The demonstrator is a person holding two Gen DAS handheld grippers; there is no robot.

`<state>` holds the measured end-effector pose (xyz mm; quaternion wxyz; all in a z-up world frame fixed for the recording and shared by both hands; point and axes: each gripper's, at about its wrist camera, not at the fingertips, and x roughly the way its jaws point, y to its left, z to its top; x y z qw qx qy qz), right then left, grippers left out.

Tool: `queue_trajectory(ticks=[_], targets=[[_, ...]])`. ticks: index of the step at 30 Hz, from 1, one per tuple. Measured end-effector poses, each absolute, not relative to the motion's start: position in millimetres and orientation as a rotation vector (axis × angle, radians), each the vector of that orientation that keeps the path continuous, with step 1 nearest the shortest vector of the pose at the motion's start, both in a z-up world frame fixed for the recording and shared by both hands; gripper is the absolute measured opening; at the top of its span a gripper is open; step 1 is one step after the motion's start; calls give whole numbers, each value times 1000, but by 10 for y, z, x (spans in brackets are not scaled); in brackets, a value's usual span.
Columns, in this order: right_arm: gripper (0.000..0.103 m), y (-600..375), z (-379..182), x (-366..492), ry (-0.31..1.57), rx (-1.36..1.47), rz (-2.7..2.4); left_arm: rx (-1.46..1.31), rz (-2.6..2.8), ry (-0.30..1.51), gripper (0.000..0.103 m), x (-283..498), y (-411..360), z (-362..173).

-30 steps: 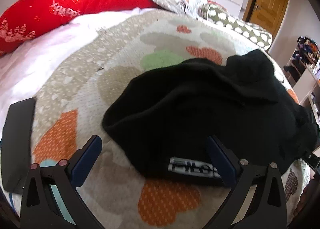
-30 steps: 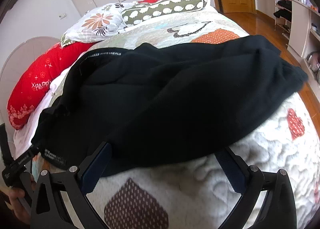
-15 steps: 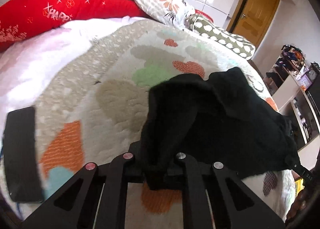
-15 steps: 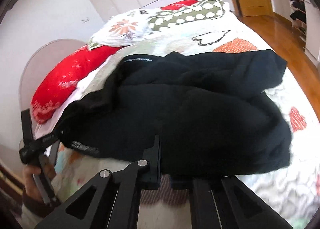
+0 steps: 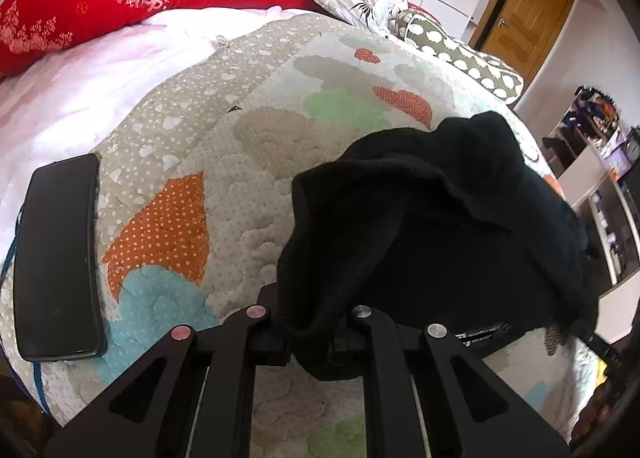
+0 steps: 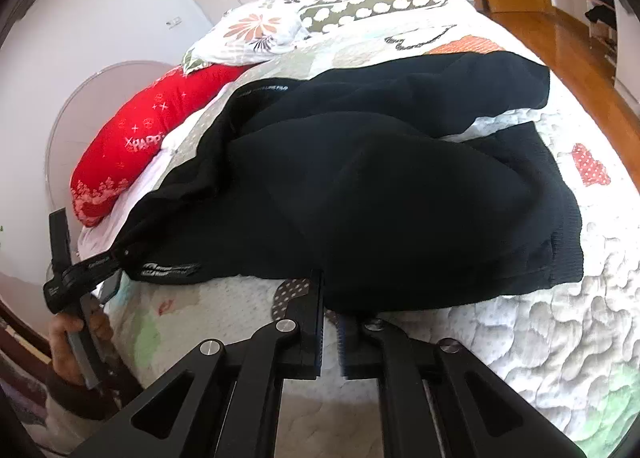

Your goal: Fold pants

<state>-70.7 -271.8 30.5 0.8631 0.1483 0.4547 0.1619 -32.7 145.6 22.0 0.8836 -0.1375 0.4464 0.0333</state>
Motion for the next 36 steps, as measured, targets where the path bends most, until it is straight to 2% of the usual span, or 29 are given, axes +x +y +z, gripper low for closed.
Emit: queue_trajectory(ticks=[1,3,4,7,10,11,12,14,16,18,19,20,29,36], targets=[[19,-2749,289,-700,943,320,321,-280,72,931,9,-332,1440,217],[61,-2825,250,-658,937,363,299,-270,76,940,10,-344,1415,207],[64,-2857,243,-654,921,382,299,-266,81,939,11,-356,1398,204],[65,-2862,238,-581,893,376,289,-260,103,946,19,-378,1374,175],[61,-2828,189,-471,895,382,288,-279,141,943,32,-391,1398,155],[53,-2822,170,-448,895,395,298,-294,152,943,36,-397,1414,150],[36,-2813,158,-429,895,409,309,-302,156,940,37,-403,1422,151],[19,-2789,137,-381,912,441,346,-305,156,936,38,-412,1421,154],[12,-2755,149,-376,910,441,368,-298,149,932,38,-417,1415,153],[6,-2718,184,-400,909,426,382,-278,131,926,31,-420,1401,150],[5,-2707,204,-409,910,430,393,-282,114,928,12,-406,1400,150],[3,-2696,222,-404,911,433,402,-289,90,937,8,-388,1411,147],[2,-2599,638,-734,905,398,533,-229,29,943,8,-441,1594,480],[13,-2857,104,-831,1074,429,412,-165,82,1005,11,-403,1549,166]])
